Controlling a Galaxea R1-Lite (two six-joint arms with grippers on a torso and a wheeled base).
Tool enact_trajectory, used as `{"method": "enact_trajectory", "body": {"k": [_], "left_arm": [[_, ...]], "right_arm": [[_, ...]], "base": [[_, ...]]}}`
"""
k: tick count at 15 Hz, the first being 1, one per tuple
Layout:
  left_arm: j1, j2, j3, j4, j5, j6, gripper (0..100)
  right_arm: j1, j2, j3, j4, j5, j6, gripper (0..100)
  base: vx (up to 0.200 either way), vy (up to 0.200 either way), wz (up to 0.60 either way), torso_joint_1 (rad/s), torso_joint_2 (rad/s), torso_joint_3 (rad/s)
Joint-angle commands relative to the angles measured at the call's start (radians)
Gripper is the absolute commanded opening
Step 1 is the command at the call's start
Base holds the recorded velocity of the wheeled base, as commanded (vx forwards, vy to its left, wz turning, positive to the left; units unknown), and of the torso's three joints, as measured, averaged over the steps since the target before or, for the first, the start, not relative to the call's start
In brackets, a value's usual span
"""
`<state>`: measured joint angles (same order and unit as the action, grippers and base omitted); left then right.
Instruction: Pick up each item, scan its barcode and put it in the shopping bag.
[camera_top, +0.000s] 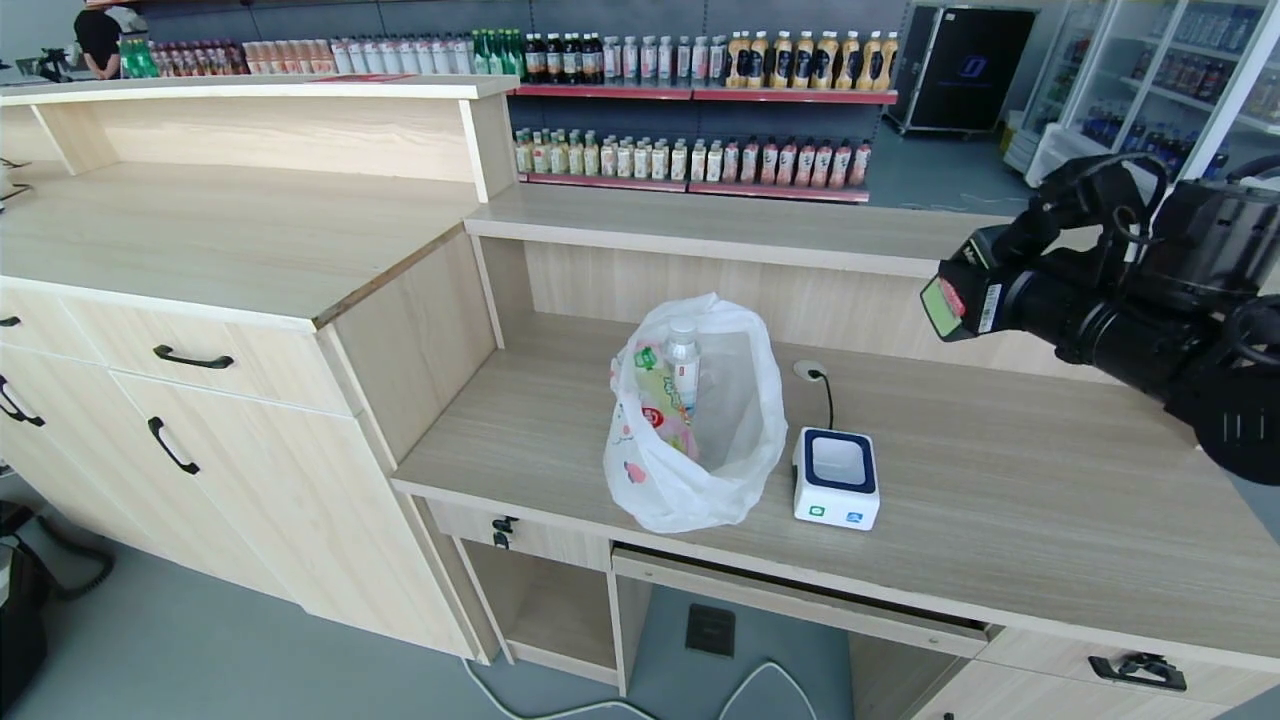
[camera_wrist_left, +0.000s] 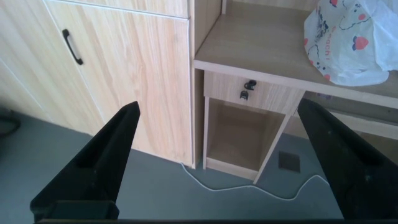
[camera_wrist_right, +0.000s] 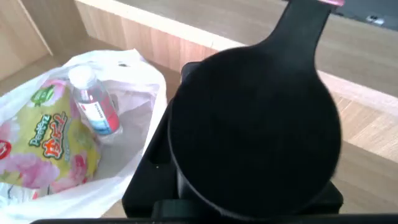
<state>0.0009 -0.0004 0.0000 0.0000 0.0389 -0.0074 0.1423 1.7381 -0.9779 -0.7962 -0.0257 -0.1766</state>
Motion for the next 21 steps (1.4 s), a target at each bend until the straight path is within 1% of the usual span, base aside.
{"method": "enact_trajectory", "body": {"k": [1,4,5,7,11,13,15,16,18,21], "left_arm": [[0.001,0.0,0.0,0.0,0.001,0.0,100],[0.001,0.0,0.0,0.0,-0.001,-0.002,100],[0.001,0.0,0.0,0.0,-0.001,-0.002,100],[0.001,0.0,0.0,0.0,-0.001,0.0,100],[0.001,0.0,0.0,0.0,-0.001,0.0,100],[0.001,0.0,0.0,0.0,-0.001,0.0,100],[0.001,0.0,0.0,0.0,-0.001,0.0,100],[0.001,0.0,0.0,0.0,-0.001,0.0,100],[0.001,0.0,0.0,0.0,-0.001,0.0,100],[0.001,0.0,0.0,0.0,-0.001,0.0,100]], "right_arm": [[0.051,-0.012,0.044,-0.017,-0.072,-0.017,0],[0.052,-0.017,0.053,-0.003,-0.077,-0.06,0],[0.052,-0.018,0.053,-0.003,-0.072,-0.055,0],[0.052,-0.02,0.034,0.002,-0.062,-0.05,0],[0.04,0.001,0.011,0.058,-0.06,0.0,0],[0.013,0.026,0.001,0.101,-0.054,0.012,0],[-0.036,0.07,-0.005,0.14,0.067,0.063,0],[-0.049,0.089,-0.005,0.14,0.092,0.072,0],[-0.055,0.14,-0.004,0.137,0.099,0.108,0],[-0.061,0.222,-0.005,0.107,0.101,0.104,0]], "base": [[0.0,0.0,0.0,0.0,0.0,0.0],[0.0,0.0,0.0,0.0,0.0,0.0],[0.0,0.0,0.0,0.0,0.0,0.0],[0.0,0.0,0.6,0.0,0.01,0.0],[0.0,0.0,0.6,0.007,0.0,0.004],[0.0,0.0,0.0,0.0,0.0,0.0],[0.0,0.0,0.0,0.0,0.0,0.0],[0.0,0.0,0.0,0.0,0.0,0.0],[0.0,0.0,0.0,0.0,0.0,0.0],[0.0,0.0,0.0,0.0,0.0,0.0]]}}
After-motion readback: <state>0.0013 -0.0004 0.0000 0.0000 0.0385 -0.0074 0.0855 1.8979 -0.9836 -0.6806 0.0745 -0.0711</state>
